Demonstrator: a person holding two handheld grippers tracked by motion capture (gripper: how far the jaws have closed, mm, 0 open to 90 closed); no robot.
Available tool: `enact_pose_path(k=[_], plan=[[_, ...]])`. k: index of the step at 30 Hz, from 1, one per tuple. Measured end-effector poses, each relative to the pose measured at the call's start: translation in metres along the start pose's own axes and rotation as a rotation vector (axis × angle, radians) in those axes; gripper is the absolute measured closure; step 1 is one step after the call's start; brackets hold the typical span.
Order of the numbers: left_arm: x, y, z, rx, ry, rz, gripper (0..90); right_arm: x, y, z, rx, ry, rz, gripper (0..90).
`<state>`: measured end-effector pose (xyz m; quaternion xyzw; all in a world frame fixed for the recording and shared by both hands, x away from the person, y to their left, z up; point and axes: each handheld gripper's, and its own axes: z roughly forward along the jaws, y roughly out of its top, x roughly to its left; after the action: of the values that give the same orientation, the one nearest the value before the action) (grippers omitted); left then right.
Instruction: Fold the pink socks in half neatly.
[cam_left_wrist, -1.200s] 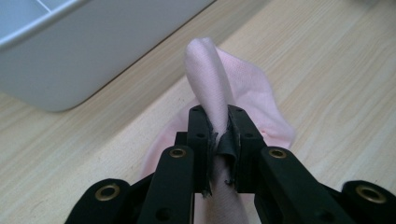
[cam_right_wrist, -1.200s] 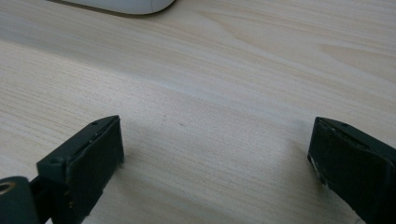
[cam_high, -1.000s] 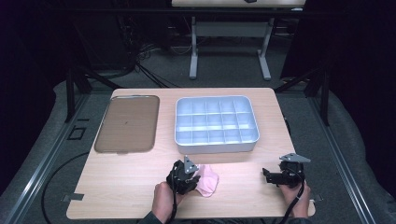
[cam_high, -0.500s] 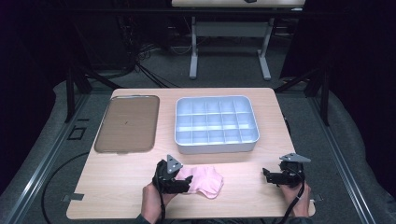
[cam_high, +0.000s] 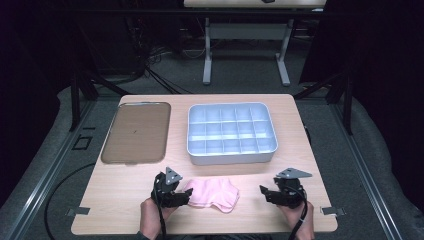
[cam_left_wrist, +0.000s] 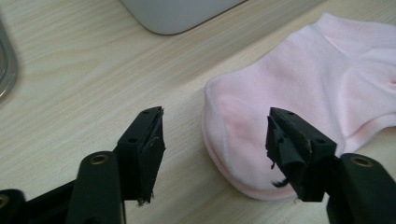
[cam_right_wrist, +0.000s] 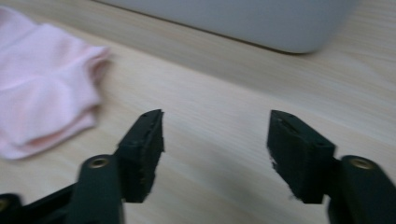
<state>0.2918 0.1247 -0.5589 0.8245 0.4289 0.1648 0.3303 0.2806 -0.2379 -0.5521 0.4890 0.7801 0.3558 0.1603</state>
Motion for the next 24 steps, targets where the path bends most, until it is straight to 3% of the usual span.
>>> enact_pose_path(k=[2,4,7,11,14,19,24], plan=[[-0.001,-0.001,0.004,0.019,0.019,0.006,29.7,0.015,0.005,0.008,0.018,0.068,-0.003,51.3],[-0.002,-0.002,0.007,0.030,0.027,0.005,29.1,0.025,0.008,0.017,0.030,0.102,0.008,54.7],[-0.005,-0.003,0.011,0.043,0.047,0.013,28.3,0.035,0.012,0.030,0.068,0.139,0.005,55.2],[-0.005,-0.004,0.013,0.052,0.056,0.012,27.3,0.045,0.015,0.041,0.069,0.209,0.017,55.4],[-0.006,-0.005,0.014,0.052,0.064,0.007,27.0,0.050,0.015,0.047,0.093,0.195,0.026,63.0],[-0.007,-0.006,0.013,0.057,0.077,0.013,26.8,0.062,0.011,0.042,0.055,0.135,0.004,80.8],[-0.011,-0.004,0.014,0.062,0.104,0.027,25.8,0.069,0.008,0.040,0.055,0.091,-0.010,84.3]])
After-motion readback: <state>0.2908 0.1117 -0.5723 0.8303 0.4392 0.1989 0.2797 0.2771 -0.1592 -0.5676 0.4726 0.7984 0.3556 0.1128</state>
